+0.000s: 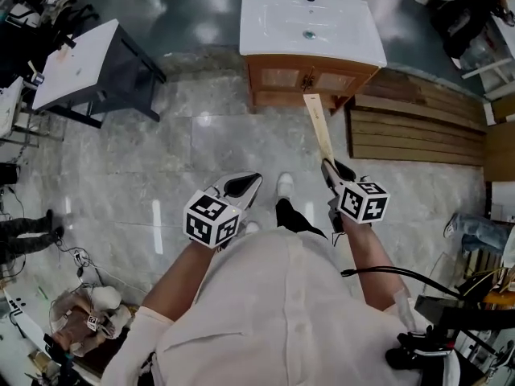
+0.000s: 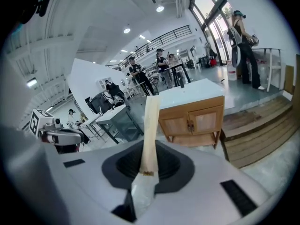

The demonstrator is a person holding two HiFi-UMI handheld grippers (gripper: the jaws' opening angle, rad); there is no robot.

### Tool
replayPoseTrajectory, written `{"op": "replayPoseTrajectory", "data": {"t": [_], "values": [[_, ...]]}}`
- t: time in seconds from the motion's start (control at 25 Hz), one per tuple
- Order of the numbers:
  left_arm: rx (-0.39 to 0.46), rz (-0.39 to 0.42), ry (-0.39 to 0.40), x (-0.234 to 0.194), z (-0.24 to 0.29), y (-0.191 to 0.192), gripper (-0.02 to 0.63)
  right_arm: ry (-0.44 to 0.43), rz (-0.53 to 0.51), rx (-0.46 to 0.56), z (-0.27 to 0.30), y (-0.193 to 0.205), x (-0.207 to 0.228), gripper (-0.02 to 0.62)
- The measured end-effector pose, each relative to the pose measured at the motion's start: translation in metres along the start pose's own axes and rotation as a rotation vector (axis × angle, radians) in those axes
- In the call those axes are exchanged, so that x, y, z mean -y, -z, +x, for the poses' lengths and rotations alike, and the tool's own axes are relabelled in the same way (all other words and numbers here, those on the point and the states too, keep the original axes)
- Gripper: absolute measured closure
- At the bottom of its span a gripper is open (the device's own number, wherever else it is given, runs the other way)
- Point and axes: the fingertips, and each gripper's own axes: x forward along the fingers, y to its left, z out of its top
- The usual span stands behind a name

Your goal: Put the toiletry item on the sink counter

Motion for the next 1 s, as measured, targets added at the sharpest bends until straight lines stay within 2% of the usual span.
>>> {"op": "replayPoseTrajectory", "data": {"t": [0.24,0.52,0.8,1.0], "values": [[0.02,0.02,-0.073,-0.042,0.054,-0.073,0.6,-0.065,-0.01,0.024,0.065,-0.087,0.039,0.543],[0.052,-0.007,-0.079,-0.078,0.101,-0.13,0.6,-0.112,-0.014,-0.007,0.135,-0.138,0.067,0.543],[0.05,-0.007,-0.051,-0.142,0.123,-0.167,0.6,-0.056,-0.012,0.03,0.209,-0.19,0.075,0.541],[0.02,0.04,0.02,-0.2,0.137,-0.205,0.6,-0.009,0.036,0.047,0.273,-0.225,0.071,0.541]]}}
